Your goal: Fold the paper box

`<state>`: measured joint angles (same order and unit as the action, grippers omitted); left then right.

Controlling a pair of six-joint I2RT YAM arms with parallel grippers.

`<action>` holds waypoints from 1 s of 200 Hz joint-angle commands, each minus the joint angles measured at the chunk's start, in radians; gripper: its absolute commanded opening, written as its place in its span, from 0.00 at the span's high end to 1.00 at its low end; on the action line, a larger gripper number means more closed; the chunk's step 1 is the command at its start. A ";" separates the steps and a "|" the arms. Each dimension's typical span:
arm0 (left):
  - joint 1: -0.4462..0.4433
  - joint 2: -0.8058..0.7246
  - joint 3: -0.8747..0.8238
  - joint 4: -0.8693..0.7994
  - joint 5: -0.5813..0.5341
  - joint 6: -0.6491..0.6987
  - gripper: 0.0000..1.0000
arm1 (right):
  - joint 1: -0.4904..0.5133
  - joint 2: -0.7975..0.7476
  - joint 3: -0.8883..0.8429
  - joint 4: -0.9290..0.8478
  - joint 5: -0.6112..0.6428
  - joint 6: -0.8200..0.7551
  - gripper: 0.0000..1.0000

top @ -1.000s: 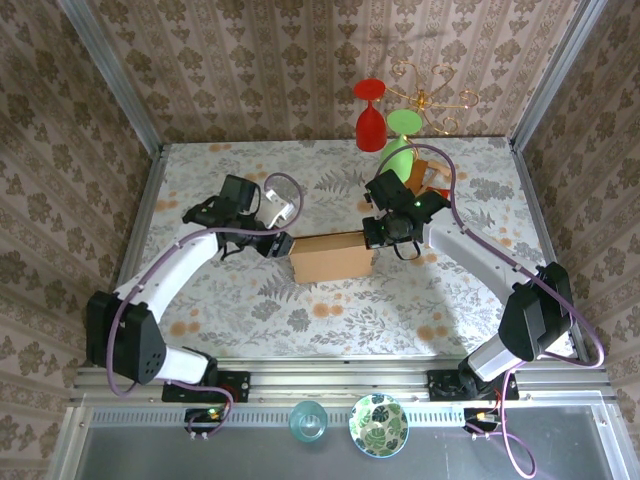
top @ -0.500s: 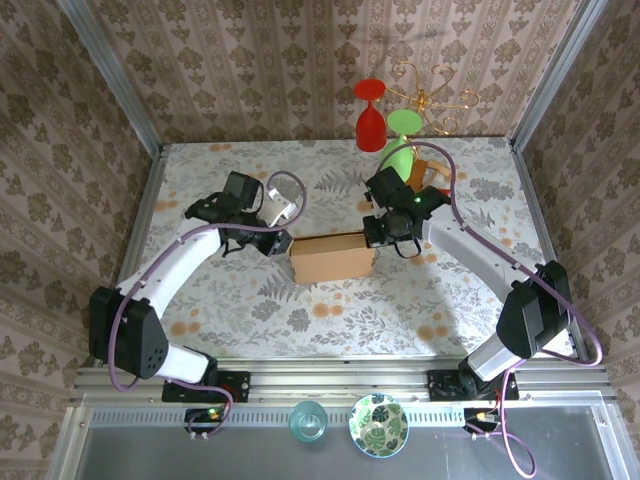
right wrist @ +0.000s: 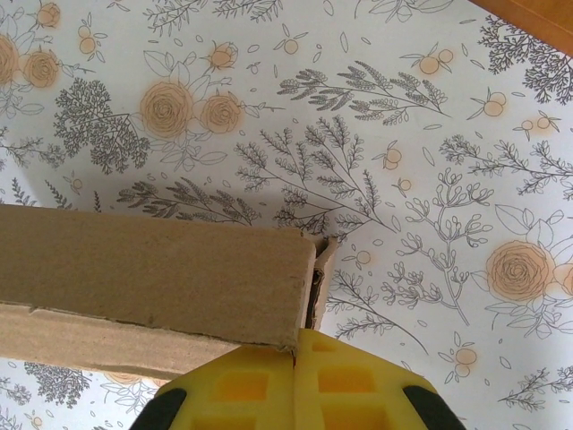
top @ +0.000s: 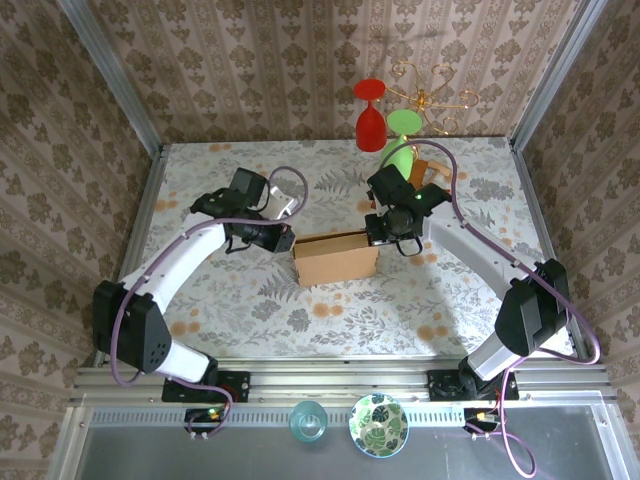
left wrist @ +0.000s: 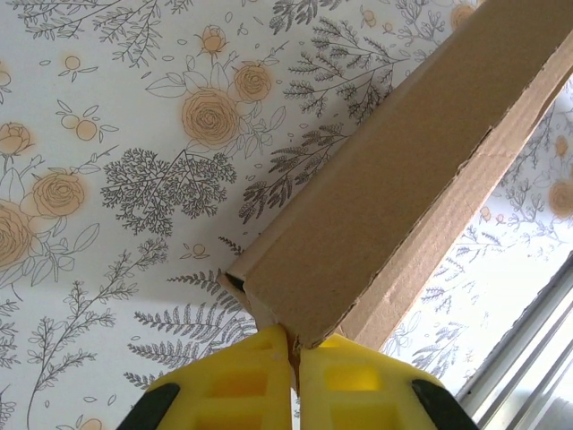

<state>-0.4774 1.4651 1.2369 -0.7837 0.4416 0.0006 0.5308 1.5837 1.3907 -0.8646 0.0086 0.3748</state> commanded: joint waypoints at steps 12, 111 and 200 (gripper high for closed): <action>-0.018 0.016 0.015 -0.031 0.084 -0.135 0.92 | 0.010 0.025 0.014 -0.018 -0.031 0.016 1.00; -0.029 -0.015 -0.050 0.073 0.117 -0.414 0.97 | 0.011 0.019 -0.019 0.002 -0.030 0.029 1.00; -0.061 -0.069 -0.150 0.170 0.058 -0.463 0.98 | 0.012 0.006 -0.048 0.021 -0.027 0.036 1.00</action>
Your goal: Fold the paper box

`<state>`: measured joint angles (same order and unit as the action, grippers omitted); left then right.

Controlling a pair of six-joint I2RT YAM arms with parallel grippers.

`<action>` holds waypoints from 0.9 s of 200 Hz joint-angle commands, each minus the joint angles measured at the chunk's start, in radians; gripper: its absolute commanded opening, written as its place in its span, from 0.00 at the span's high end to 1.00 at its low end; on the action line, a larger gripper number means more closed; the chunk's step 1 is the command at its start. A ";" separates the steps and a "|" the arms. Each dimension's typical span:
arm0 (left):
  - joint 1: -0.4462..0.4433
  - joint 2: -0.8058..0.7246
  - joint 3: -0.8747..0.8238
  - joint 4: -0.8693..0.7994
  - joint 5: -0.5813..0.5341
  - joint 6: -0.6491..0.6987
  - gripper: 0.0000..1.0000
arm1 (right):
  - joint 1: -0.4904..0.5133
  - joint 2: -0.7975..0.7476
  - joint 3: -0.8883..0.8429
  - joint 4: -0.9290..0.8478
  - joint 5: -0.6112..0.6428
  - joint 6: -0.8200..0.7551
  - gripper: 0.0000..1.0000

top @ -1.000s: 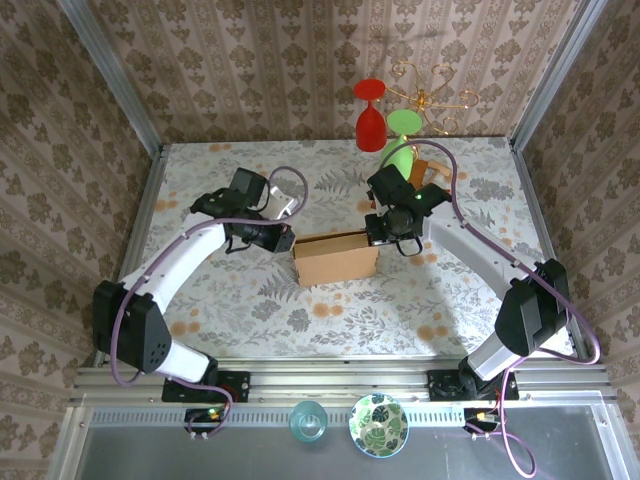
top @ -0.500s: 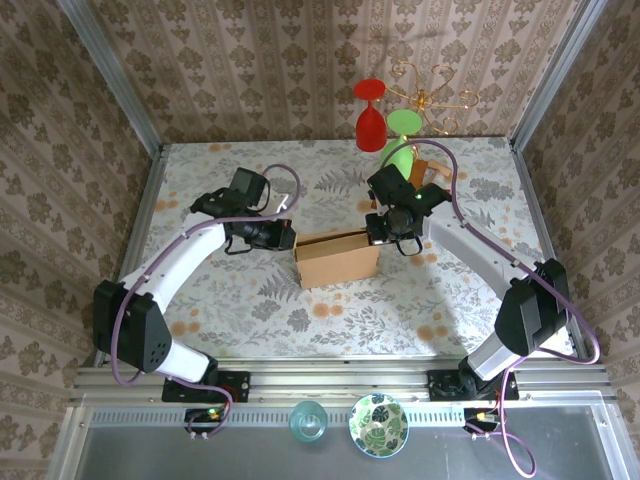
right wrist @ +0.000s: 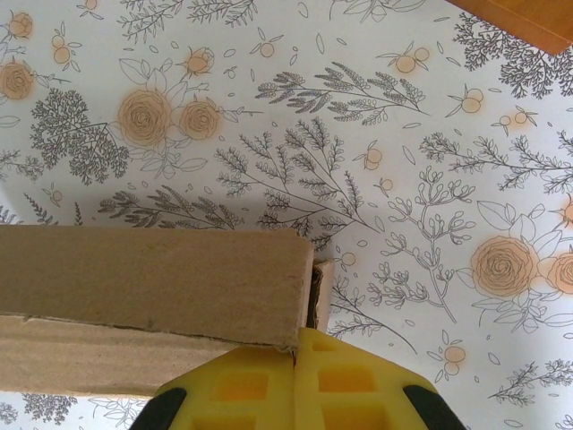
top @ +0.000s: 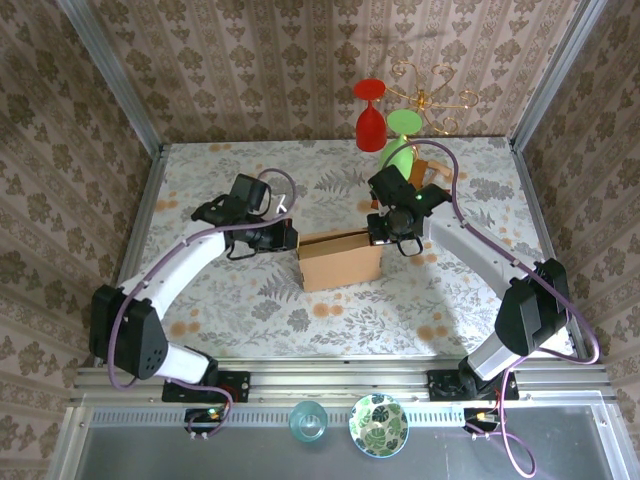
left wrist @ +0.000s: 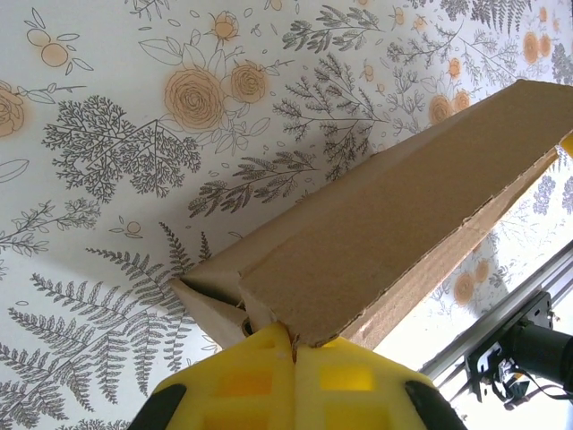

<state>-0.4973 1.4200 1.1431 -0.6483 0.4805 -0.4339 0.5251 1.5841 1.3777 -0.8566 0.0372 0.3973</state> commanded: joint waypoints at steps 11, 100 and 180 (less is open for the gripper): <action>-0.049 -0.040 -0.079 0.061 0.001 -0.023 0.99 | 0.018 -0.002 -0.046 0.025 -0.054 0.015 1.00; -0.141 -0.161 -0.231 0.243 -0.190 -0.006 1.00 | 0.024 -0.115 -0.165 0.152 -0.013 0.023 1.00; -0.140 -0.096 -0.183 0.341 -0.314 0.058 1.00 | 0.036 -0.104 -0.191 0.337 0.008 0.062 1.00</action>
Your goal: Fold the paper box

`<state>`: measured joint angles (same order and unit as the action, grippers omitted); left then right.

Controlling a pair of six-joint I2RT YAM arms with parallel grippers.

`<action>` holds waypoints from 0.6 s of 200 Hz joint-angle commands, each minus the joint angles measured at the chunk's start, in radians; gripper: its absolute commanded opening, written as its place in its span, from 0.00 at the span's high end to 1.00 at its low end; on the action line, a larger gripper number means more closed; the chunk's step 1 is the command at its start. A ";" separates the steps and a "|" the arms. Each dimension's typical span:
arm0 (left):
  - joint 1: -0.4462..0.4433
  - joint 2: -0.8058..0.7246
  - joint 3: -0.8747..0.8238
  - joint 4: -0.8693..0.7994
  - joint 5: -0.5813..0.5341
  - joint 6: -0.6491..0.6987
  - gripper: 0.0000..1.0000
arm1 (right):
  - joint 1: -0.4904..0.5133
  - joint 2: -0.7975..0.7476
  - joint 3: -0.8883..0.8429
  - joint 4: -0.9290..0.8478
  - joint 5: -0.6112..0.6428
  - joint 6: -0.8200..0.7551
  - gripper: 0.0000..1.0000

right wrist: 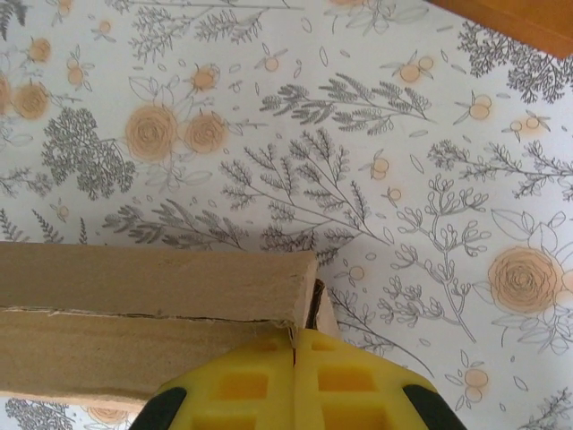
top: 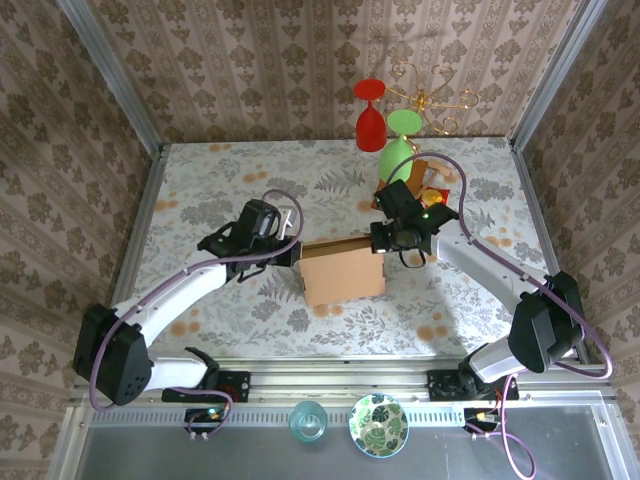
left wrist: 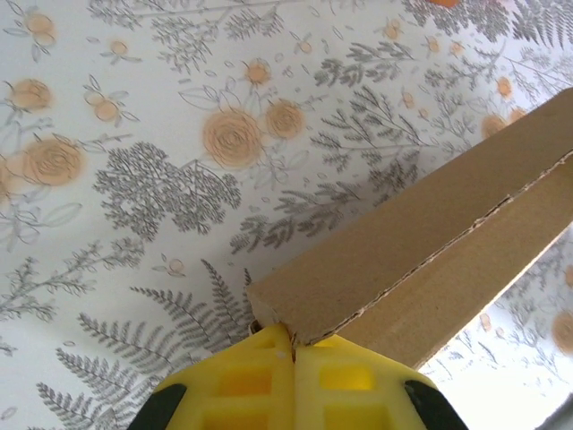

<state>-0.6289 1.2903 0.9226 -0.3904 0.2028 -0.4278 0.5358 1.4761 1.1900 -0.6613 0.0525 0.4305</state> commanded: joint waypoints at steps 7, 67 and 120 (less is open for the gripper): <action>-0.004 0.039 0.039 0.095 -0.054 0.063 1.00 | 0.028 0.019 0.001 0.168 -0.005 0.031 1.00; 0.085 0.089 0.076 0.186 -0.094 0.146 1.00 | 0.044 0.097 0.034 0.319 0.024 0.061 1.00; 0.095 0.070 0.028 0.274 -0.131 0.185 1.00 | 0.059 0.136 0.029 0.415 0.033 0.054 1.00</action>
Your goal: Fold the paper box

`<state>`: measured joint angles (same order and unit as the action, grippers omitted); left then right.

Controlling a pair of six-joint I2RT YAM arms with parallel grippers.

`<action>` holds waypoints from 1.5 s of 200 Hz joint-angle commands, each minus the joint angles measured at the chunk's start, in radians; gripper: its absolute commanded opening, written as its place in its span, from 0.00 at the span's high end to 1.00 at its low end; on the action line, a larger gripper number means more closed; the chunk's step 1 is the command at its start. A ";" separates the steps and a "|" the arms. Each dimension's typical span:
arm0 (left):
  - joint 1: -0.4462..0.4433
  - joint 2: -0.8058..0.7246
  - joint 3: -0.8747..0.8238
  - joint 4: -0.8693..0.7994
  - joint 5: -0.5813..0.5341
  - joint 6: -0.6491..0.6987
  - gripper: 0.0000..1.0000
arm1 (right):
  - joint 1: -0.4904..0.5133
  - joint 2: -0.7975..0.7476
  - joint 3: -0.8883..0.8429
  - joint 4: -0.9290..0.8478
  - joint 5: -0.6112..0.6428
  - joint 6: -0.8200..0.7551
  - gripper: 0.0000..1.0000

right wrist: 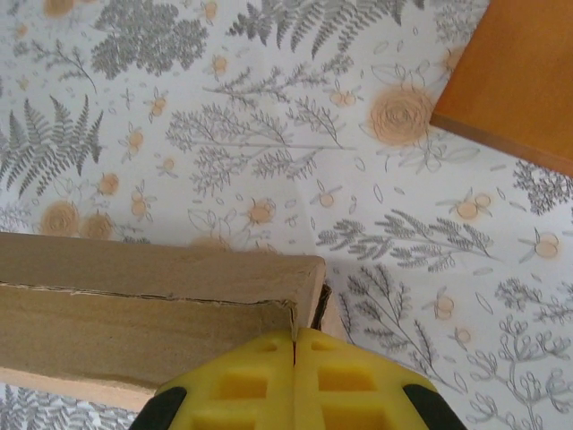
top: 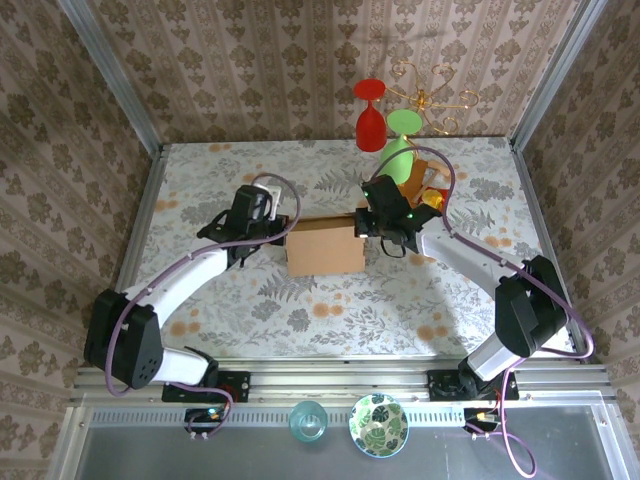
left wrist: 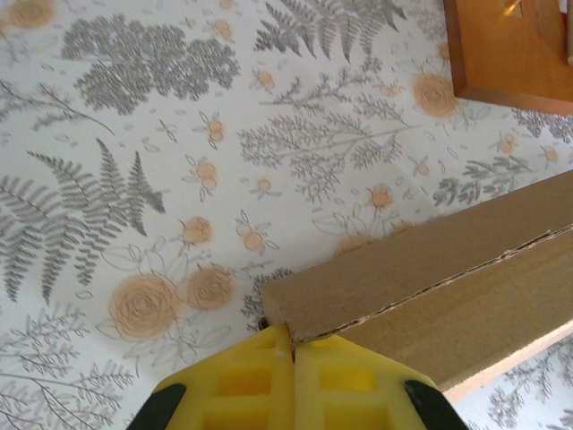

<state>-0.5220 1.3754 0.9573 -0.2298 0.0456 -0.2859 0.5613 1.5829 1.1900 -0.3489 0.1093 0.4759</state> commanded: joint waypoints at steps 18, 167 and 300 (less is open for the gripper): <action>-0.016 -0.038 -0.042 0.139 0.009 0.042 1.00 | 0.043 0.020 0.012 0.113 -0.021 0.005 1.00; -0.202 -0.170 -0.316 0.359 -0.213 0.078 1.00 | 0.071 -0.180 -0.104 -0.006 -0.024 0.090 0.67; -0.256 -0.161 -0.310 0.357 -0.263 0.084 1.00 | -0.038 -0.293 -0.099 -0.161 -0.162 0.952 0.37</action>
<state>-0.7609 1.2068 0.6537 0.1291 -0.2138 -0.2276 0.5362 1.2812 1.0473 -0.4084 -0.0311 1.3422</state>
